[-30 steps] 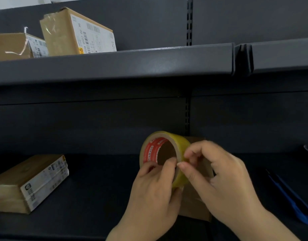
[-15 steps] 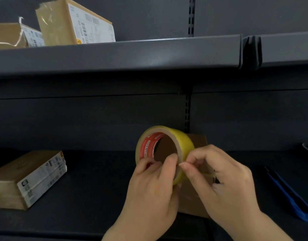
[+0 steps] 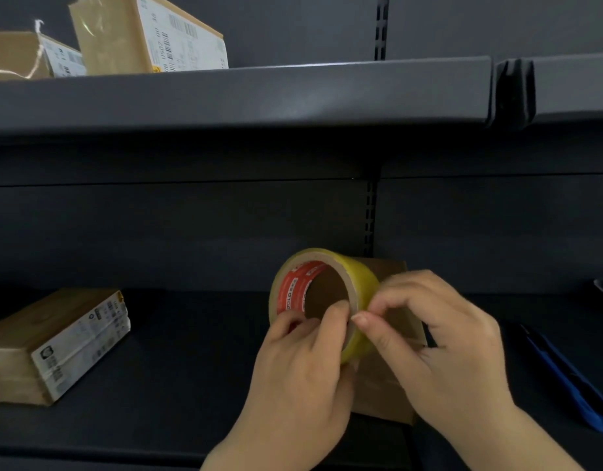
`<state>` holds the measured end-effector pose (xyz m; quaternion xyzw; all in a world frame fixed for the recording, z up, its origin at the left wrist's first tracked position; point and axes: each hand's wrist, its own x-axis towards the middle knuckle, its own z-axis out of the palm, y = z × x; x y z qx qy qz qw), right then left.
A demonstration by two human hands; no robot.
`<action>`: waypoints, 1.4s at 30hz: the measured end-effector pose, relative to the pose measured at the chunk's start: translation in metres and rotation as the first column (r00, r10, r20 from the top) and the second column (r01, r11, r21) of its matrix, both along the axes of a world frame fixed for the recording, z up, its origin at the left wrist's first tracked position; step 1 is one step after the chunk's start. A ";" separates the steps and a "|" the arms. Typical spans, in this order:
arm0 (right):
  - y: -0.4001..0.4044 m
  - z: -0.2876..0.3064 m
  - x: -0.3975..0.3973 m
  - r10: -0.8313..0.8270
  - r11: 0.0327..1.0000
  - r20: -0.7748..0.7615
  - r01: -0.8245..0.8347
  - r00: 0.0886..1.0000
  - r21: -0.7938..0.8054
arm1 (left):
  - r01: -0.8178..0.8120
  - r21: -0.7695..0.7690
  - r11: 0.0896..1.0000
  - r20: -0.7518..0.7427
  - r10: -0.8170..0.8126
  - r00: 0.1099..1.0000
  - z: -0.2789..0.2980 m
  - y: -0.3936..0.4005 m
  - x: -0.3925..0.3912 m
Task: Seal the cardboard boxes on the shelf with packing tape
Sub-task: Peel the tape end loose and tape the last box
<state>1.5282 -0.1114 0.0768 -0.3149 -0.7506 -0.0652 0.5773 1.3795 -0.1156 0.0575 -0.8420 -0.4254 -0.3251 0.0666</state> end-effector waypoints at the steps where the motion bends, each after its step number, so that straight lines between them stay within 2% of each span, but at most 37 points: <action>1: 0.000 0.000 0.000 0.006 1.000 0.007 -0.006 1.000 -0.019 | -0.007 -0.002 1.000 -0.004 0.007 1.000 0.000 0.001 -0.001; 5: 0.004 -0.002 -0.004 -0.028 0.999 -0.025 0.028 0.999 -0.023 | 0.003 -0.001 1.000 0.006 -0.003 1.000 0.003 0.003 -0.002; 14: 0.002 -0.005 -0.007 -0.049 0.991 -0.069 0.057 0.996 0.125 | 0.019 0.026 0.999 0.046 -0.021 0.999 0.006 -0.001 0.001; 23: 0.003 0.002 -0.001 -0.002 1.000 -0.023 0.002 1.000 0.030 | -0.005 0.048 0.999 0.002 0.004 1.000 0.011 -0.002 -0.001; 27: 0.002 0.003 -0.002 -0.055 0.995 -0.060 0.060 0.997 0.085 | 0.029 0.030 0.999 0.019 -0.030 0.999 0.014 -0.002 -0.001; 31: -0.002 0.000 -0.004 -0.030 0.989 -0.072 0.041 0.997 0.143 | 0.041 0.040 0.998 0.035 -0.042 0.998 0.012 -0.005 0.001; 39: -0.004 0.004 -0.004 0.010 0.998 -0.035 -0.007 0.999 0.067 | 0.035 0.039 0.999 0.033 -0.036 0.999 0.012 -0.009 -0.001; 42: -0.004 0.005 -0.005 -0.031 0.993 -0.047 0.036 0.998 0.110 | 0.034 0.032 0.999 0.037 -0.035 0.999 0.013 -0.010 -0.002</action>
